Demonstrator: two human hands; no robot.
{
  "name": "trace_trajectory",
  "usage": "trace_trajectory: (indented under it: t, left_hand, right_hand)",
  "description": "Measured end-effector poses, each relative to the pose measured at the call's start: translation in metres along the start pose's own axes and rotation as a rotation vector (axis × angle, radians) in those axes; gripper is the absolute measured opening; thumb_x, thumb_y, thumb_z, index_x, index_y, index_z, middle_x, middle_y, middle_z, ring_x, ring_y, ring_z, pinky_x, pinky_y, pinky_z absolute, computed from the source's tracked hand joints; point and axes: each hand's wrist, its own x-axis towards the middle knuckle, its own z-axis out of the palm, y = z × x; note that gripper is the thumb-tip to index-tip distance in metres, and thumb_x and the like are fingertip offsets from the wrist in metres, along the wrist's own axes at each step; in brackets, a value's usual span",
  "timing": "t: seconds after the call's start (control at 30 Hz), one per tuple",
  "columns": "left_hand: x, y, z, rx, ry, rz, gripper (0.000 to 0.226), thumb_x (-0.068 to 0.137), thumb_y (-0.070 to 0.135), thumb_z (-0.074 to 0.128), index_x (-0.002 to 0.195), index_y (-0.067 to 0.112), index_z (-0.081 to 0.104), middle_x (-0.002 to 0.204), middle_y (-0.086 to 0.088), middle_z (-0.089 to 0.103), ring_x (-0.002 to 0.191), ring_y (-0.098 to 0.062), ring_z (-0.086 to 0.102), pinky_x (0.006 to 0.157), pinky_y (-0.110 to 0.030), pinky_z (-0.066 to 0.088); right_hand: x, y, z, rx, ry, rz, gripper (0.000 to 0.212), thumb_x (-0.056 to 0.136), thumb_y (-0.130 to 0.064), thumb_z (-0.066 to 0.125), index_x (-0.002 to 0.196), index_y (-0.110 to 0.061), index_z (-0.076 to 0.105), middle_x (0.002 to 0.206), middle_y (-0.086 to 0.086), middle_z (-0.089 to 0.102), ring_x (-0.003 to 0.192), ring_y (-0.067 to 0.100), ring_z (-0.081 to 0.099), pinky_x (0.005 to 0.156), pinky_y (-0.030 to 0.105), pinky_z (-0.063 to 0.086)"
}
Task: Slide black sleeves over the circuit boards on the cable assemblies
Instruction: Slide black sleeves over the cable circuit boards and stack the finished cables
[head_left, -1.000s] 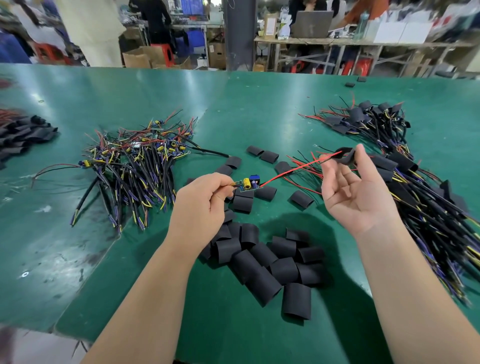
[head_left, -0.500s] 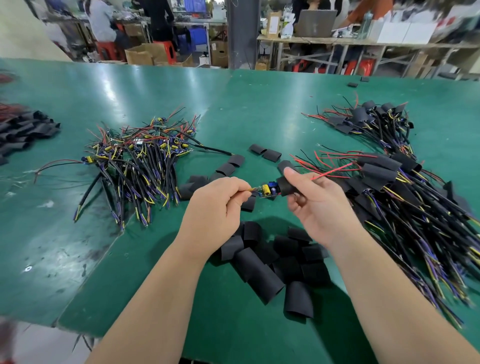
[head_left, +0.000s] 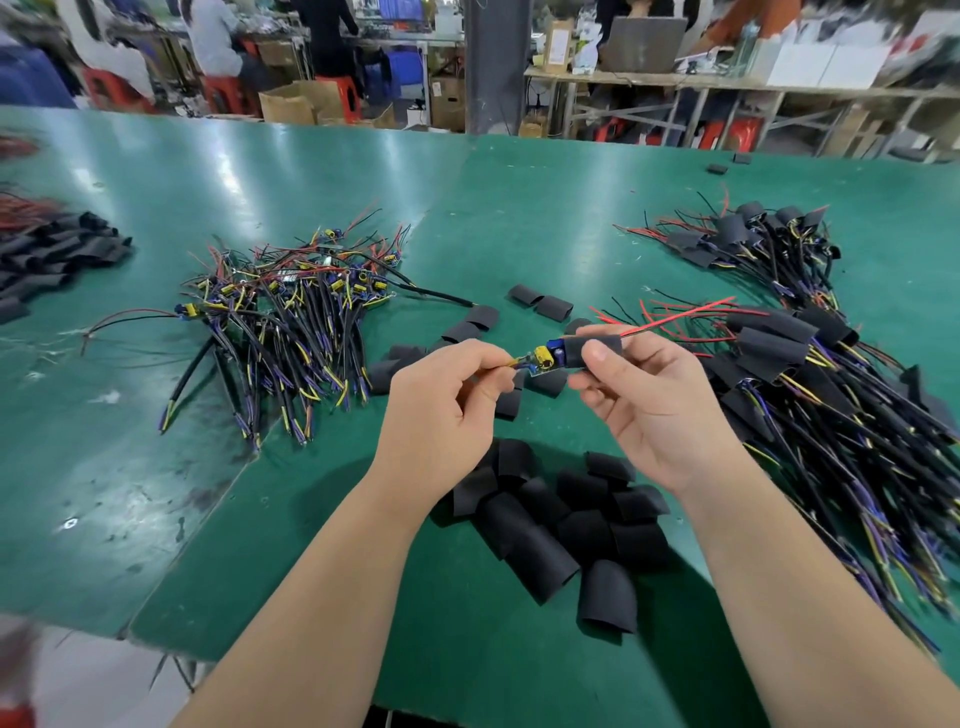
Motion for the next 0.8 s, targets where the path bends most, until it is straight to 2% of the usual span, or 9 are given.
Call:
trace_trajectory:
  t: [0.13, 0.23, 0.37, 0.43, 0.5, 0.6, 0.7, 0.8]
  left_hand:
    - [-0.0005, -0.0022, -0.0004, 0.038, 0.0, 0.043, 0.008, 0.086, 0.007, 0.063, 0.085, 0.011, 0.069, 0.073, 0.006, 0.066, 0.064, -0.007, 0.054, 0.063, -0.016, 0.044]
    - [-0.0001, -0.0032, 0.0008, 0.085, 0.0, 0.095, 0.008, 0.084, 0.0, 0.065, 0.085, 0.007, 0.07, 0.076, 0.005, 0.066, 0.068, -0.002, 0.051, 0.069, -0.008, 0.04]
    - [-0.0005, -0.0041, 0.0004, 0.115, -0.016, 0.169, 0.009, 0.085, 0.0, 0.064, 0.085, 0.007, 0.07, 0.077, 0.0, 0.067, 0.073, -0.01, 0.056, 0.07, -0.015, 0.043]
    - [-0.0006, -0.0039, -0.0005, 0.132, -0.012, 0.175, 0.009, 0.086, 0.001, 0.063, 0.086, 0.007, 0.07, 0.077, 0.0, 0.067, 0.073, -0.012, 0.056, 0.07, -0.018, 0.044]
    - [-0.0005, -0.0027, -0.0006, 0.146, 0.015, 0.166, 0.009, 0.086, 0.002, 0.063, 0.086, 0.007, 0.07, 0.077, 0.001, 0.067, 0.071, -0.008, 0.054, 0.069, -0.013, 0.042]
    - [0.0, -0.0009, -0.0002, 0.14, 0.051, 0.152, 0.008, 0.085, 0.001, 0.064, 0.085, 0.006, 0.07, 0.076, 0.007, 0.063, 0.069, 0.003, 0.045, 0.07, -0.003, 0.034]
    - [-0.0002, -0.0007, 0.0005, 0.111, 0.039, 0.153, 0.008, 0.085, 0.0, 0.064, 0.085, 0.006, 0.07, 0.077, 0.005, 0.065, 0.069, 0.001, 0.046, 0.069, -0.005, 0.036]
    - [-0.0006, -0.0009, 0.0002, 0.09, 0.022, 0.154, 0.009, 0.085, -0.001, 0.064, 0.085, 0.007, 0.07, 0.076, 0.002, 0.066, 0.069, -0.002, 0.049, 0.069, -0.008, 0.038]
  right_hand:
    - [0.0012, 0.0031, -0.0021, -0.032, 0.016, -0.013, 0.024, 0.068, -0.016, 0.068, 0.089, -0.005, 0.066, 0.073, 0.001, 0.072, 0.059, 0.011, 0.067, 0.054, 0.016, 0.048]
    - [0.0019, 0.0032, -0.0046, -0.057, 0.008, -0.04, 0.019, 0.065, -0.019, 0.072, 0.082, -0.011, 0.073, 0.075, 0.003, 0.072, 0.059, 0.012, 0.066, 0.055, 0.017, 0.048]
    - [0.0016, 0.0029, -0.0071, -0.191, 0.02, -0.059, 0.016, 0.065, -0.021, 0.072, 0.078, -0.013, 0.073, 0.079, 0.001, 0.073, 0.059, 0.012, 0.063, 0.057, 0.018, 0.048]
    - [0.0014, 0.0028, -0.0059, -0.181, 0.012, -0.025, 0.011, 0.067, -0.021, 0.07, 0.073, -0.013, 0.074, 0.081, 0.0, 0.073, 0.059, 0.012, 0.063, 0.056, 0.018, 0.047]
    - [0.0008, 0.0032, -0.0034, -0.15, -0.004, 0.029, 0.015, 0.07, -0.024, 0.067, 0.071, -0.012, 0.076, 0.081, 0.002, 0.074, 0.058, 0.012, 0.064, 0.055, 0.017, 0.048]
    - [0.0003, 0.0042, -0.0012, -0.067, -0.051, 0.095, 0.029, 0.078, -0.031, 0.059, 0.091, -0.008, 0.072, 0.079, 0.004, 0.073, 0.061, 0.011, 0.064, 0.056, 0.018, 0.049]
    - [0.0004, 0.0027, -0.0024, -0.009, -0.07, 0.071, 0.028, 0.08, -0.024, 0.058, 0.105, -0.012, 0.064, 0.088, 0.007, 0.074, 0.061, 0.01, 0.061, 0.058, 0.017, 0.048]
    - [0.0008, 0.002, -0.0047, 0.012, -0.074, 0.03, 0.012, 0.076, -0.013, 0.062, 0.088, -0.013, 0.063, 0.097, 0.016, 0.073, 0.059, 0.011, 0.057, 0.059, 0.017, 0.048]
